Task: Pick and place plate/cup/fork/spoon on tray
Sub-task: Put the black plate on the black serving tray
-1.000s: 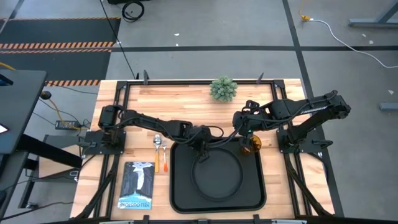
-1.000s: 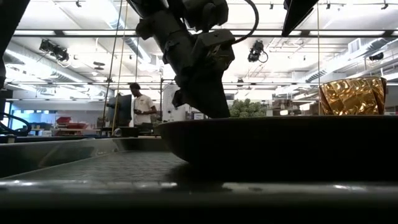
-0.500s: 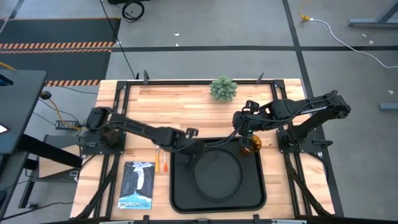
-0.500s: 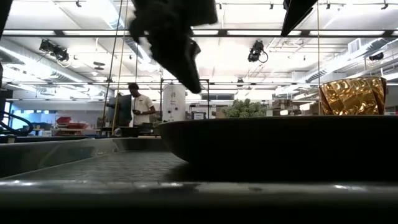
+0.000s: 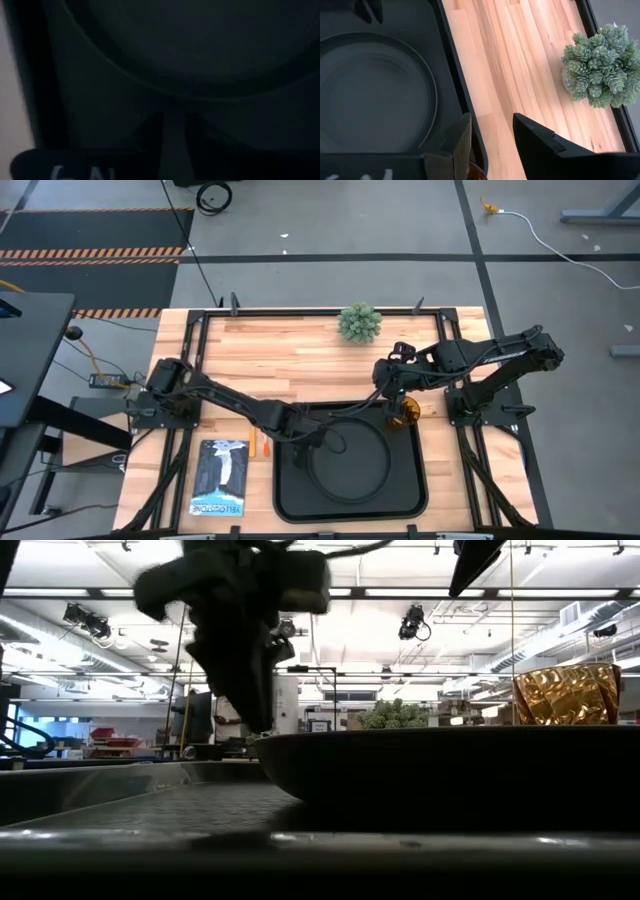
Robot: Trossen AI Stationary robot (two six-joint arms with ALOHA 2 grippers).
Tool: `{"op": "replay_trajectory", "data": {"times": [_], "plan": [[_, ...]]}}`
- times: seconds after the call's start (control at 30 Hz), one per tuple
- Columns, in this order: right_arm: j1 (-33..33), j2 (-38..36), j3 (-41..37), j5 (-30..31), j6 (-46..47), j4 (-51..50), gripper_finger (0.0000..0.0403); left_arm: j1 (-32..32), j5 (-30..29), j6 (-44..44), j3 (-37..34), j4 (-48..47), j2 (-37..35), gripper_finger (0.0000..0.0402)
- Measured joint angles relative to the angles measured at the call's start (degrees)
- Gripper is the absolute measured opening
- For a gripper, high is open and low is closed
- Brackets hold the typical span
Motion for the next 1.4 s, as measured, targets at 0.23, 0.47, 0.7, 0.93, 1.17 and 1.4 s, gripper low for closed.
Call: {"op": "replay_trajectory", "data": {"times": [0.23,0.47,0.7,0.93,1.17,1.4], "plan": [[0.02,-0.04,0.0,-0.26,0.0,0.12,0.0153,-0.07,2.79,-2.85,-0.08,0.02,3.72,0.0063],[0.02,-0.02,-0.02,-0.31,0.02,0.21,0.0153,-0.58,3.1,-2.83,-0.07,6.61,6.4,0.0046],[0.02,-0.04,-0.01,-0.31,0.01,0.26,0.0153,-0.68,3.23,-2.81,-0.02,13.23,7.04,0.0039],[0.01,-0.02,-0.02,-0.32,-0.04,0.19,0.0153,-0.68,3.19,-1.54,-0.04,18.19,7.77,0.0039],[0.02,-0.02,-0.02,-0.33,-0.17,0.18,0.0153,-0.7,3.23,0.56,-0.04,18.84,8.11,0.0039],[0.0,-0.02,-0.02,-0.35,-0.15,0.18,0.0153,-1.65,3.13,7.57,-0.04,17.37,7.96,0.0038]]}}
